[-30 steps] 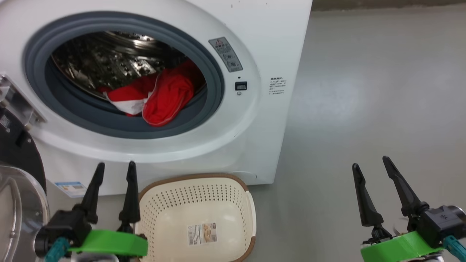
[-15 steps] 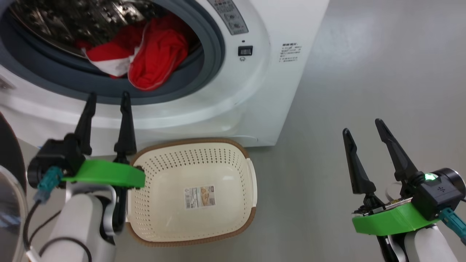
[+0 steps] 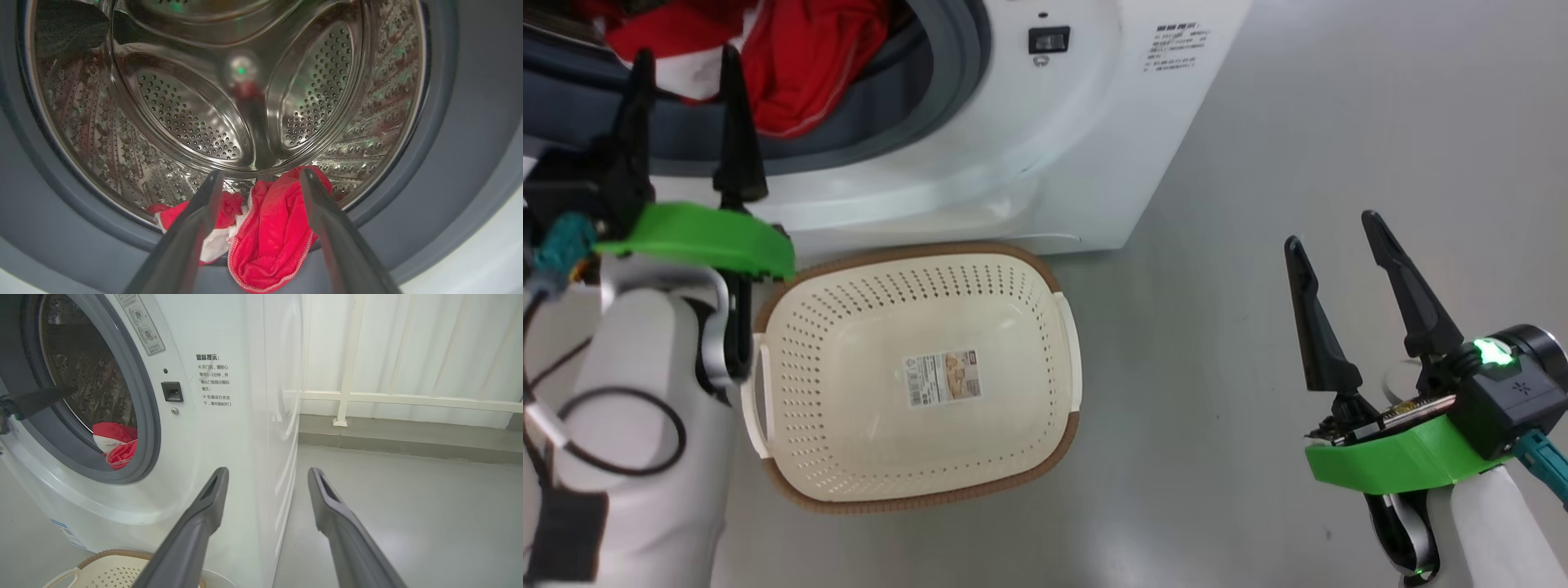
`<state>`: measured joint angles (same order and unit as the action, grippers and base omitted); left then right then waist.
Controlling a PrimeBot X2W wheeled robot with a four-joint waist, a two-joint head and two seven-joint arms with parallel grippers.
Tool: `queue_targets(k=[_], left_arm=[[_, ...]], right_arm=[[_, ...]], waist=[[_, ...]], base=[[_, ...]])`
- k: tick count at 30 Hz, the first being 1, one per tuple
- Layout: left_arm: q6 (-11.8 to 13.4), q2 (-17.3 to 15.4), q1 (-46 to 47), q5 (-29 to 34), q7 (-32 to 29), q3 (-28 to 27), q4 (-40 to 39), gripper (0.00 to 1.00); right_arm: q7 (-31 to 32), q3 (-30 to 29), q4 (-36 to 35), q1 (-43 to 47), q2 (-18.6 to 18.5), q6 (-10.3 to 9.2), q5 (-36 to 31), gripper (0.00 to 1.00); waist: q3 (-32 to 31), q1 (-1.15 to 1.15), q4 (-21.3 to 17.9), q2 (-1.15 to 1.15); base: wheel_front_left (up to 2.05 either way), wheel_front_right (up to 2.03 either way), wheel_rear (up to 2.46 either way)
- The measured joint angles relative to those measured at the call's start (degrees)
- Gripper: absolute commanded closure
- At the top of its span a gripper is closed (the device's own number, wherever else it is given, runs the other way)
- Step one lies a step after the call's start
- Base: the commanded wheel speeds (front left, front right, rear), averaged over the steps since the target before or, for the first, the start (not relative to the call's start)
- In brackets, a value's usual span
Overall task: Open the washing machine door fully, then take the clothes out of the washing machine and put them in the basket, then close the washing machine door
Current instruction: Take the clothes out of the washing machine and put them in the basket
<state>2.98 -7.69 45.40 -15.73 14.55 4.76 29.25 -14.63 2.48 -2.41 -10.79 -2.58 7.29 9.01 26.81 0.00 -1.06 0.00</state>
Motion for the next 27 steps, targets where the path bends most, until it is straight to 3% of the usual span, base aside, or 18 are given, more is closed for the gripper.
queue_targets(k=[15,22,27], left_arm=[[-0.26,-2.67,18.32,2.66,0.0,-0.29,19.31,0.0],[4.42,-5.04,24.32,5.77,-2.87,1.01,28.51,0.0],[5.65,-6.0,27.93,7.5,-6.39,2.57,32.45,0.0]], right_arm=[[-0.01,2.04,-0.02,-4.16,-0.3,0.0,0.65,0.0],[-0.01,2.46,0.27,-4.92,-0.34,0.0,1.58,0.0],[-0.01,2.46,0.53,-4.96,-0.33,0.0,1.94,0.0]], waist=[[6.95,0.0,-2.36,0.0],[8.24,0.0,-4.22,0.0],[8.67,0.0,-5.04,0.0]], base=[[0.0,0.0,0.0],[0.0,0.0,0.0],[0.0,0.0,0.0]])
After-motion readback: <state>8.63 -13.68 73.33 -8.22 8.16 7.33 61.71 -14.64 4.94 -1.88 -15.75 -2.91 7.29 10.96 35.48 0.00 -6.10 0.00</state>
